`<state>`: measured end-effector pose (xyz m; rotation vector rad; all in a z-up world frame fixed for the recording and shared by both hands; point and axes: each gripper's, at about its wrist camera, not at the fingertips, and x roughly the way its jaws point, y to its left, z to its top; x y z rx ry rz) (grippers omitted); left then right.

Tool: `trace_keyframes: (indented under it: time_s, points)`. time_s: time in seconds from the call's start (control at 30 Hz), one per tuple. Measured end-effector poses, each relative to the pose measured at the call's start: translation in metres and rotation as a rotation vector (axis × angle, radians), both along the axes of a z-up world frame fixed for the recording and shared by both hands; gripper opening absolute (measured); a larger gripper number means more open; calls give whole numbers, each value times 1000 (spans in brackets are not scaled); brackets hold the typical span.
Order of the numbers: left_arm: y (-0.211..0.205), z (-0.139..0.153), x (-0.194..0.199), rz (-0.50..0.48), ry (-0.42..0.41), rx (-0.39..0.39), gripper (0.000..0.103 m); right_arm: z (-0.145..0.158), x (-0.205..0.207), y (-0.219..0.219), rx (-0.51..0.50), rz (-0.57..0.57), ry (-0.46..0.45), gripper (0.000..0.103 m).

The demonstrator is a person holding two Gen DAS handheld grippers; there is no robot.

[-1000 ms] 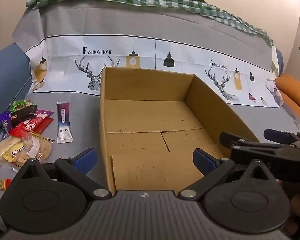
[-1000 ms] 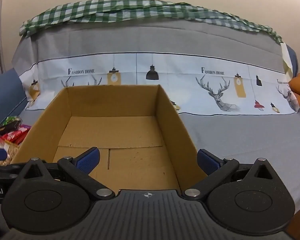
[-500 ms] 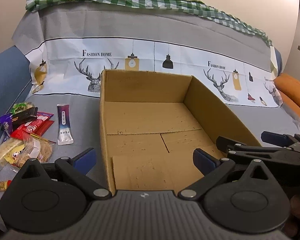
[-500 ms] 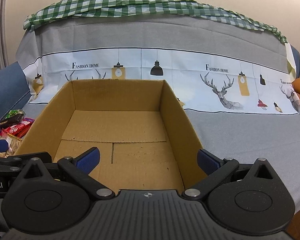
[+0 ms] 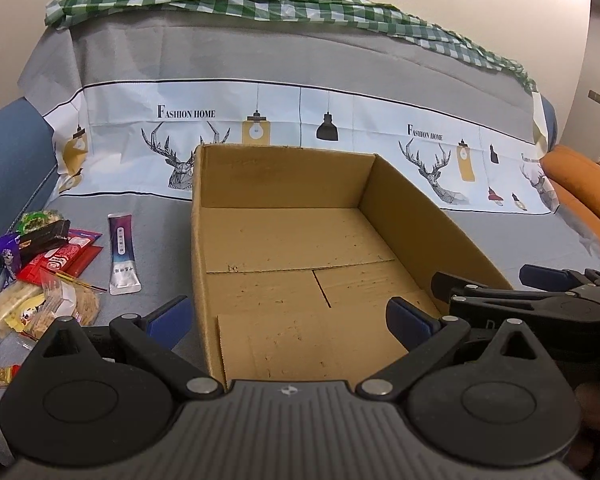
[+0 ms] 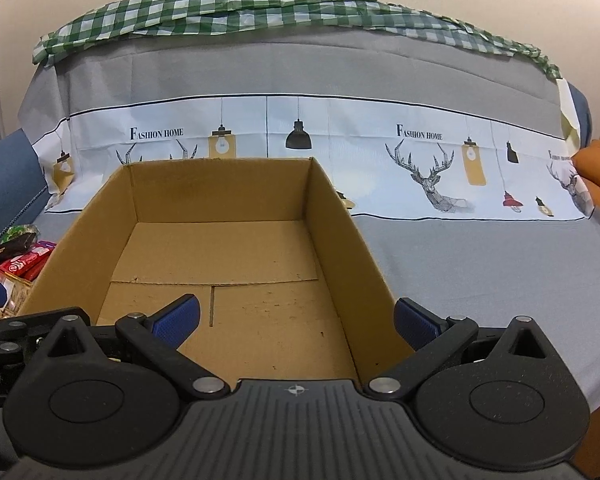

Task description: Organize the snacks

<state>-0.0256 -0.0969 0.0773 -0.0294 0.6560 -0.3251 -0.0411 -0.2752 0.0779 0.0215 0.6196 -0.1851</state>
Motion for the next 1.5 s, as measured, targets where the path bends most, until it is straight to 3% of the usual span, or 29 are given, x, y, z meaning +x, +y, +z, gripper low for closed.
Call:
trace_keyframes:
  time_s: [0.13, 0.6, 0.7, 0.8, 0.87, 0.97, 1.07, 1.17, 1.3, 1.43, 1.5]
  points:
    - [0, 0, -1, -7, -1, -3, 102, 0, 0, 0, -6, -1, -11, 96]
    - [0, 1, -3, -57, -20, -33, 102, -3, -2, 1, -16, 8, -50, 91]
    - [3, 5, -4, -81, -36, -50, 95, -3, -1, 2, -7, 9, -51, 88]
    - [16, 11, 0, -101, -32, -84, 77, -2, -2, 0, 16, 15, -63, 82]
    - [30, 17, 6, -136, -14, -116, 54, -1, -1, 1, 45, 17, -71, 72]
    - [53, 34, 14, -223, -60, -94, 47, 4, 1, 2, 120, 22, -85, 59]
    - [81, 44, 18, -325, -95, -17, 47, 10, 3, 8, 202, 42, -113, 57]
    - [118, 39, 23, -359, -83, 71, 47, 18, 3, 18, 268, 79, -143, 57]
    - [169, 15, 37, -300, 9, 171, 47, 27, 5, 34, 366, 161, -153, 58]
    - [216, -8, 64, -79, 177, 120, 47, 30, 8, 56, 409, 223, -154, 59]
    - [224, -26, 72, -26, 230, 159, 47, 32, 10, 71, 395, 258, -169, 59]
